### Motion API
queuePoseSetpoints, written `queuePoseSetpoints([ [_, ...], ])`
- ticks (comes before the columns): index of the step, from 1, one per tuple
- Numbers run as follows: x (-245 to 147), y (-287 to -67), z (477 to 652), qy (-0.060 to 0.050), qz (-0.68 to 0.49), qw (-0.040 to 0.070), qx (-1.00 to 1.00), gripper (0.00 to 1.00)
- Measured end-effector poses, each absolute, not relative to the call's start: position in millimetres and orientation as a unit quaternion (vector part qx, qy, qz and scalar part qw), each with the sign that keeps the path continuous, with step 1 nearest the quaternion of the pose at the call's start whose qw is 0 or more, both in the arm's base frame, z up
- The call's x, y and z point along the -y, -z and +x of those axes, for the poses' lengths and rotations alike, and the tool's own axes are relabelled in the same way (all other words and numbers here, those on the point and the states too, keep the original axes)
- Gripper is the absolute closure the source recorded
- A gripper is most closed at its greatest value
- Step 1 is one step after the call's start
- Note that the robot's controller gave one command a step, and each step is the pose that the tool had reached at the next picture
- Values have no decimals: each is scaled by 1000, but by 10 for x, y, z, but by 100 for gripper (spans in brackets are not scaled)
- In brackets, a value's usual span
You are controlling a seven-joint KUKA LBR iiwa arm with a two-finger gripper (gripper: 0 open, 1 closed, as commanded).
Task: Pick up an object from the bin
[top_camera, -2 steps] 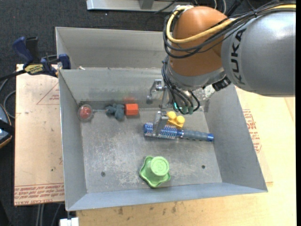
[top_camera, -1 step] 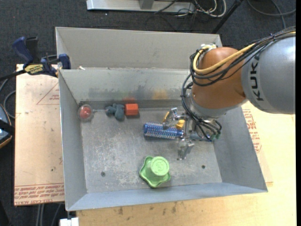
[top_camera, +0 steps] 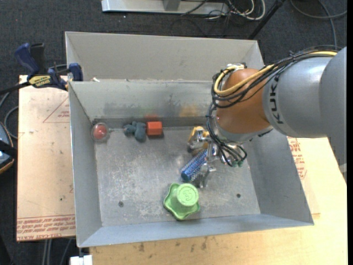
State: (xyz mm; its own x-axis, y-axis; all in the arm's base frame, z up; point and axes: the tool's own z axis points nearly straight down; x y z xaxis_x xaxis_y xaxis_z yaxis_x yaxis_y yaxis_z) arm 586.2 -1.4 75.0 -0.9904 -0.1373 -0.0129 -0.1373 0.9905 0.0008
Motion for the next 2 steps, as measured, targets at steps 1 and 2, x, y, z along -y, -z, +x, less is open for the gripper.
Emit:
queuePoseSetpoints([
  [1,12,-785,5860,-1,-69,5,-998,100],
  [2,245,-2091,5819,0,-80,5,-997,100],
])
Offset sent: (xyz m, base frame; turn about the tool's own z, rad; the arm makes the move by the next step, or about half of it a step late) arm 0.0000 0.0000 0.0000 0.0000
